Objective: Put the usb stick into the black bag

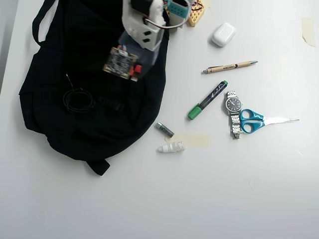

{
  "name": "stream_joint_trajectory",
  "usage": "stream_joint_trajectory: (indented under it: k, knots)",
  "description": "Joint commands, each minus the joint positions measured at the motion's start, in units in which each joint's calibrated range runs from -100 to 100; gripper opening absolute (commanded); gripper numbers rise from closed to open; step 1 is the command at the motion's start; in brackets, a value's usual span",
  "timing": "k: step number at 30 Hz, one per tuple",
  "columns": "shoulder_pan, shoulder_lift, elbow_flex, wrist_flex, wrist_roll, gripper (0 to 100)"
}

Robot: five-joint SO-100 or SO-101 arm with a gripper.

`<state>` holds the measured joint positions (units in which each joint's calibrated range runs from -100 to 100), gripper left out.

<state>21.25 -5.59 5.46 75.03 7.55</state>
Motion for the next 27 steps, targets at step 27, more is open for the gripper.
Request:
stream_joint_trajectory:
  k: [27]
  knots:
    - [-21.55, -94.08, 90.95, -6.9, -8.65, 2]
